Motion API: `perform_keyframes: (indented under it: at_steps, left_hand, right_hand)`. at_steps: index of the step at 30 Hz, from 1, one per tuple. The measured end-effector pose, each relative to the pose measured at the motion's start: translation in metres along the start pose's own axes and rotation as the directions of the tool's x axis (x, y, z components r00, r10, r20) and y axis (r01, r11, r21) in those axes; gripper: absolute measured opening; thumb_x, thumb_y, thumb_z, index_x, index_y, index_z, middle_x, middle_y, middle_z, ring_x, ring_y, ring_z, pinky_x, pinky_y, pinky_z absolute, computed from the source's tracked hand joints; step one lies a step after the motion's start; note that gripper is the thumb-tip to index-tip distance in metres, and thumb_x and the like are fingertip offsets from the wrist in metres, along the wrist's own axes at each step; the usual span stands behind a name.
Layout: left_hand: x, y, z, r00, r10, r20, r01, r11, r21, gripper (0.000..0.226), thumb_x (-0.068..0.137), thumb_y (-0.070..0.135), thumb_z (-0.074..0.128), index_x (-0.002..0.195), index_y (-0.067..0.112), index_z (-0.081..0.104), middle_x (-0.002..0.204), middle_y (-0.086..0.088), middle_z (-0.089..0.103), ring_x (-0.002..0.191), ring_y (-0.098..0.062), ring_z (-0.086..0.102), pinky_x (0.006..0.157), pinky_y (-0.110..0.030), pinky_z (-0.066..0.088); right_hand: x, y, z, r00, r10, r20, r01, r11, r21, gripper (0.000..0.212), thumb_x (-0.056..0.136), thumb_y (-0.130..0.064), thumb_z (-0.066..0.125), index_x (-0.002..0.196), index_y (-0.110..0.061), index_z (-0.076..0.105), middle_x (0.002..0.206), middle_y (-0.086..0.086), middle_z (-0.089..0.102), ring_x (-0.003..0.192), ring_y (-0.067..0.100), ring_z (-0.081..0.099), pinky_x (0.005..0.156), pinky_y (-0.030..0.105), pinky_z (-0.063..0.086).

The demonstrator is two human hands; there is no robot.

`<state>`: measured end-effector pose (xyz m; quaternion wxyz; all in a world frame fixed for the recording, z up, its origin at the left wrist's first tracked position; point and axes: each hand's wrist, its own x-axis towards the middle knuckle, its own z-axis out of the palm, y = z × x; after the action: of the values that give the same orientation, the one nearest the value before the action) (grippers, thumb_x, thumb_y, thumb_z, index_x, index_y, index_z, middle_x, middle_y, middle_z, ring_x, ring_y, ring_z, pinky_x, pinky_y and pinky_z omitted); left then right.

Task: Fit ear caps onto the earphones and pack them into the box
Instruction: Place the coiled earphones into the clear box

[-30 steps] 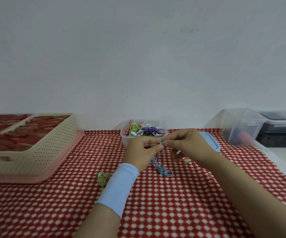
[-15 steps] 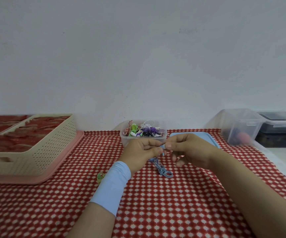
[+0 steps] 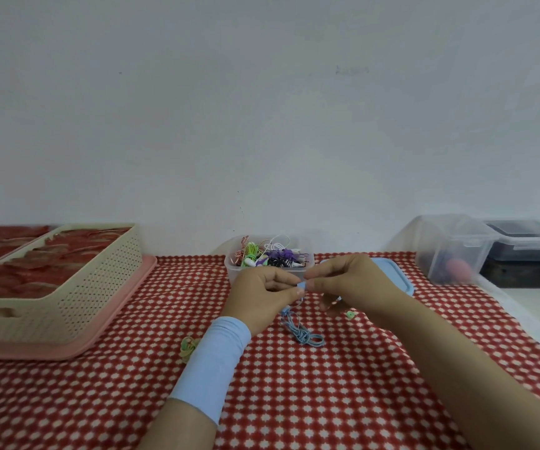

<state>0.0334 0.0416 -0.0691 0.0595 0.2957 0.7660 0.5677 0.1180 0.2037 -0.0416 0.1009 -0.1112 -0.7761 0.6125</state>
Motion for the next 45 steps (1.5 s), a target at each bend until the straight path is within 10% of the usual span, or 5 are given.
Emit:
perform_keyframes:
  at_steps: [45]
  left_hand:
    - [-0.001,-0.007,-0.013,0.965,-0.013,0.263,0.029,0.998,-0.057,0.016,0.086,0.009,0.072,0.09,0.024,0.073,0.085,0.011,0.076,0.085,-0.003,0.071,0.077,-0.012,0.052]
  right_hand:
    - [0.006,0.007,-0.007,0.932,0.256,0.258,-0.28,0.958,0.06,0.015,0.087,-0.01,0.075,0.1,-0.003,0.079,0.081,0.007,0.074,0.058,0.013,0.063,0.049,0.025,0.057]
